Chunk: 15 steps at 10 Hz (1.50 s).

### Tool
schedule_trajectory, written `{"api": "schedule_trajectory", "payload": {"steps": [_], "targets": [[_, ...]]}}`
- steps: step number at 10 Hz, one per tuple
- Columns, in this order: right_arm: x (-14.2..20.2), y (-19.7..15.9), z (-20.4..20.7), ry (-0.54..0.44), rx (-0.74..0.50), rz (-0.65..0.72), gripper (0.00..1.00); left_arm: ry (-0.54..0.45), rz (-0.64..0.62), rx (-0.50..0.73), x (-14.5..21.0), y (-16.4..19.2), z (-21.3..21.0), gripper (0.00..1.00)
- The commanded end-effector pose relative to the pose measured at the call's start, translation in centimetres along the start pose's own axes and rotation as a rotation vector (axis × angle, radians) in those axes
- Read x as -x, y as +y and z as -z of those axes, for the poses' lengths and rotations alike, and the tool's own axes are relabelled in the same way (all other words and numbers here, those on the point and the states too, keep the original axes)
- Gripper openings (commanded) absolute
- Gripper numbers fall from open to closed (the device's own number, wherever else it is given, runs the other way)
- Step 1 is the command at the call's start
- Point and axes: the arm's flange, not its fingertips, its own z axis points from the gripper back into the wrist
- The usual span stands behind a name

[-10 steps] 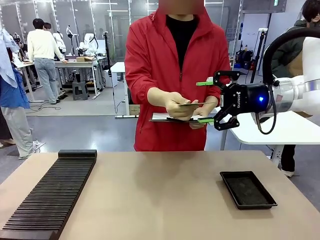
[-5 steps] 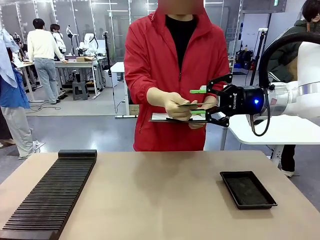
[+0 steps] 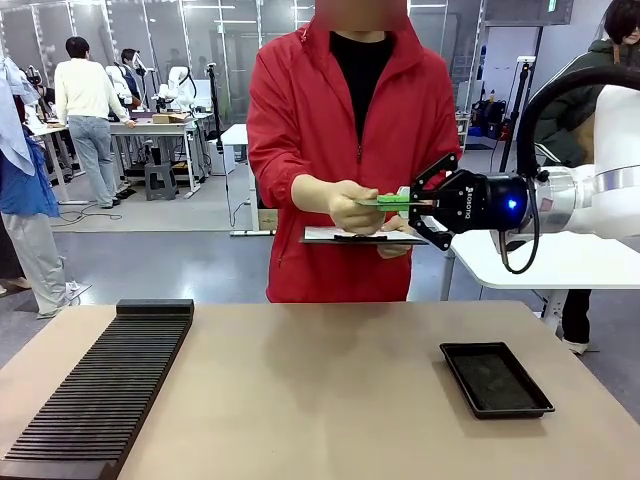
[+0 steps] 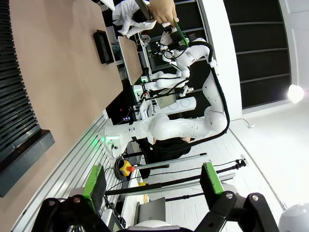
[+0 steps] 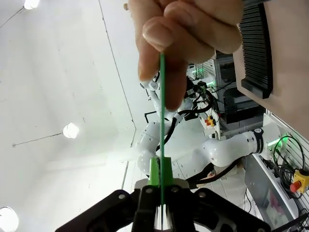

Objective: Inspect the PCB.
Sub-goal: Pick up the Blank PCB that the human is holding, then place the Blank PCB in the ESD tray.

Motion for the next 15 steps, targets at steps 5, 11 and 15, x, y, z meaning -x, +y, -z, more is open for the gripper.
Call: {"api": "schedule_trajectory", "payload": {"steps": [5, 11, 15], "targets": [[-0.12, -0.16, -0.01, 0.000, 0.000, 0.004, 0.00, 0.004, 0.010, -0.006, 0.04, -0.31, -0.02, 1.00], [-0.12, -0.16, -0.01, 0.000, 0.000, 0.004, 0.00, 0.004, 0.010, -0.006, 0.04, -0.31, -0.02, 1.00], [-0.12, -0.16, -0.01, 0.000, 0.000, 0.004, 0.00, 0.004, 0.010, -0.006, 0.04, -0.31, -0.02, 1.00]]}}
